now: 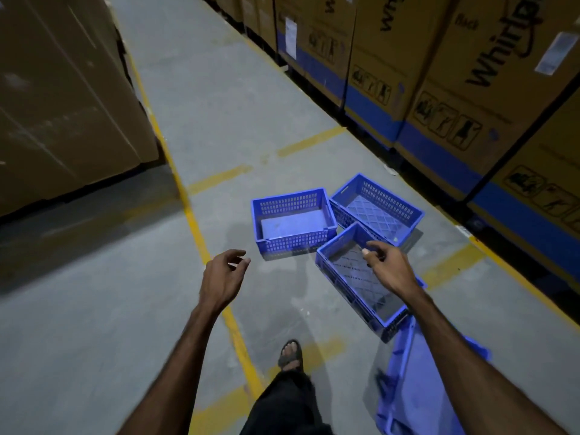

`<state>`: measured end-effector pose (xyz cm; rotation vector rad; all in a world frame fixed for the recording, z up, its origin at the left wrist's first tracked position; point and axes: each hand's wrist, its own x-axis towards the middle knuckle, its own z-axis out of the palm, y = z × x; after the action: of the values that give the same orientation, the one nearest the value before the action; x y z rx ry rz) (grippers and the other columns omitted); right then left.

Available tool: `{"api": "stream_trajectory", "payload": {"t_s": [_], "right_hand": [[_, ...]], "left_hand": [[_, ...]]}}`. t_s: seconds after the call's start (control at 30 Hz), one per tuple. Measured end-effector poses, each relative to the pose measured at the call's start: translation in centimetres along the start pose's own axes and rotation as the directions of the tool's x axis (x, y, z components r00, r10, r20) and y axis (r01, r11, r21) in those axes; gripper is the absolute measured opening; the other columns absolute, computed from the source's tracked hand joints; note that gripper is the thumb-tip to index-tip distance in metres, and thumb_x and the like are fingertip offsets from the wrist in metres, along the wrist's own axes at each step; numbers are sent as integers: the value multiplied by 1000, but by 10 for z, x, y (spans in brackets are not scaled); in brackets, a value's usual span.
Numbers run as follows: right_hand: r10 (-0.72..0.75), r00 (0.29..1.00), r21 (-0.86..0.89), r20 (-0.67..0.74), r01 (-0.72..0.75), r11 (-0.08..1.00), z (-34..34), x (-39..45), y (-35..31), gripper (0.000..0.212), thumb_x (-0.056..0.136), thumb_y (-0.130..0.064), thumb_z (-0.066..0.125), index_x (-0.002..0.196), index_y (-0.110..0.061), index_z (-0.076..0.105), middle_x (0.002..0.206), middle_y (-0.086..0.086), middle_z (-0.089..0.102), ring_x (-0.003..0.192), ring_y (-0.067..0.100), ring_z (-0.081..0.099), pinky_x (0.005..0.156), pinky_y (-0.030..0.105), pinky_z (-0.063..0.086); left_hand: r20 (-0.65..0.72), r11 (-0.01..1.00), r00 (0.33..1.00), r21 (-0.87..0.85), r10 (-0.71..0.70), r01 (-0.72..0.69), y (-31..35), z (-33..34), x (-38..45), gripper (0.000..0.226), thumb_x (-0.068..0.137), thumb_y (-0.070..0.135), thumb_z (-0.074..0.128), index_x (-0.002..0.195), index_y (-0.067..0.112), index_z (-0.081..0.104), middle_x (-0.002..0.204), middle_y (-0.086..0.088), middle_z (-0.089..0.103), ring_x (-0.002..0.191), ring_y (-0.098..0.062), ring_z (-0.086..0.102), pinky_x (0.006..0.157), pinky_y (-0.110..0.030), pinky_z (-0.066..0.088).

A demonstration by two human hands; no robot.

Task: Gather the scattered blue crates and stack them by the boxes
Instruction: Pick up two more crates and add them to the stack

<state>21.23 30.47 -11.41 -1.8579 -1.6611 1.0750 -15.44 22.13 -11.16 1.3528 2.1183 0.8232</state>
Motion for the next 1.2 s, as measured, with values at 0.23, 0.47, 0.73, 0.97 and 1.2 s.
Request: {"api": "stream_trajectory", "payload": {"t_s": [0.23, 0.47, 0.73, 0.97, 1.2], "right_hand": [[78, 996, -38, -47, -80, 996, 11, 89, -34, 42, 98, -38, 64, 132, -14, 66, 117, 8, 72, 106, 26, 68, 94, 41, 54], [100, 994, -70, -33, -102, 992, 17, 183, -53, 40, 96, -42, 61, 129, -20, 68, 119, 5, 73, 107, 23, 67, 97, 41, 54], [59, 995, -68, 81, -53, 996, 19, 327, -62, 36, 99, -34, 63, 129, -16, 67, 103, 1, 67, 105, 25, 65, 91, 35, 48], [37, 986, -103, 160, -21, 994, 44, 465, -28, 42, 98, -39, 62, 133, -16, 65, 116, 6, 74, 108, 26, 68, 96, 41, 53], [12, 984, -141, 177, 13, 990, 109, 572, 42, 44, 100, -41, 62, 135, -15, 64, 115, 8, 74, 104, 26, 70, 94, 47, 55]], "left_hand": [[70, 999, 996, 5, 52, -53, 15, 18, 125, 27, 96, 35, 69, 115, 17, 76, 92, 2, 76, 78, -13, 71, 76, -33, 53], [85, 1000, 996, 24, 10, -12, 22, 38, 211, 27, 96, 32, 68, 115, 13, 76, 93, -2, 76, 77, -16, 69, 80, -36, 55], [78, 992, 990, 66, -114, 108, 18, 77, 294, 30, 96, 40, 66, 117, 20, 74, 98, 3, 76, 85, -14, 72, 84, -39, 58], [15, 977, 980, 76, -201, 199, -1, 127, 375, 32, 96, 45, 65, 117, 23, 75, 99, 5, 75, 84, -10, 71, 80, -36, 57], [-26, 980, 982, 71, -187, 188, -75, 196, 448, 28, 97, 41, 65, 114, 21, 76, 95, 5, 75, 83, -9, 70, 78, -35, 56]]}}
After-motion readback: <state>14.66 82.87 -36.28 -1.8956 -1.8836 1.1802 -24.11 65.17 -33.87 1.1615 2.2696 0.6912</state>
